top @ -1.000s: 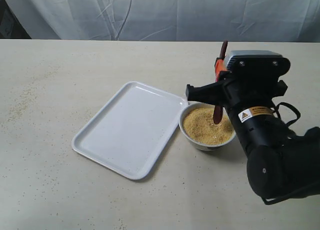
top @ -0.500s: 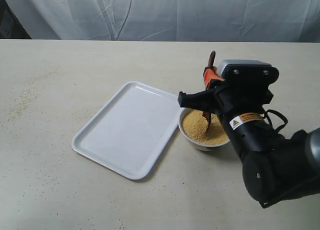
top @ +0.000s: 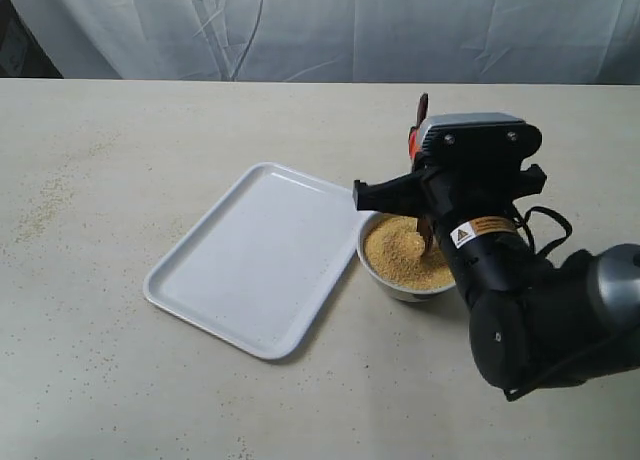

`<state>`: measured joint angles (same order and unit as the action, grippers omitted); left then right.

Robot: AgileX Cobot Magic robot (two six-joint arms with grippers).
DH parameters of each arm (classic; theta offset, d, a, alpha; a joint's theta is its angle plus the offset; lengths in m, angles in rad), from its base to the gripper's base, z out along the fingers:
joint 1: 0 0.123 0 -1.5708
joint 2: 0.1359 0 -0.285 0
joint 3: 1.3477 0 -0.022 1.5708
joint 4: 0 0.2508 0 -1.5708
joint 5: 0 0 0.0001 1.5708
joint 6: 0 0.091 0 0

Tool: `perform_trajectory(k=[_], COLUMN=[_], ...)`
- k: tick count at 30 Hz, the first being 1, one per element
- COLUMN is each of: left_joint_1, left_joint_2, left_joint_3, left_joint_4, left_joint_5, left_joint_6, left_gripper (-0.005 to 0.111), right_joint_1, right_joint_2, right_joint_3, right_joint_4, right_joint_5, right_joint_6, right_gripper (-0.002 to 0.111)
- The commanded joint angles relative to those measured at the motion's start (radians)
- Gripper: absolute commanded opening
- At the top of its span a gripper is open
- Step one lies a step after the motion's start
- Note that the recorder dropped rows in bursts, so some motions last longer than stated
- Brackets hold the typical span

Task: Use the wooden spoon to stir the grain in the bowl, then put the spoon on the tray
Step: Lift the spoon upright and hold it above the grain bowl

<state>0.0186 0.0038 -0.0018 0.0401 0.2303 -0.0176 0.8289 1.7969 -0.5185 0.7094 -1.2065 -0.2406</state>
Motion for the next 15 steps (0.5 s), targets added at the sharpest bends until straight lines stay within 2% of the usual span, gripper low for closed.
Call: perform_trajectory(k=[1, 5, 10, 15], left_joint_1=[0.004, 0.004, 0.004, 0.004], left_joint_2=[-0.004, -0.004, -0.004, -0.004], left_joint_3=[0.002, 0.002, 0.002, 0.002], left_joint_4=[0.005, 0.005, 0.005, 0.005], left_joint_5=[0.001, 0.001, 0.001, 0.001], left_joint_6=[0.0, 0.0, 0.0, 0.0], left_gripper=[0.0, 0.0, 0.0, 0.0], right_joint_1=[-0.001, -0.001, -0.001, -0.001], right_joint_2=[-0.053, -0.028, 0.055, 0.048], right_joint_3=[-0.013, -0.075, -0.109, -0.109], right_joint_4=[-0.095, -0.11, -0.053, 0.142], right_joint_5=[0.056, 0.246, 0.221, 0.155], right_joint_6=[-0.011, -0.011, -0.082, -0.169], right_gripper=[-0.001, -0.001, -0.001, -0.001])
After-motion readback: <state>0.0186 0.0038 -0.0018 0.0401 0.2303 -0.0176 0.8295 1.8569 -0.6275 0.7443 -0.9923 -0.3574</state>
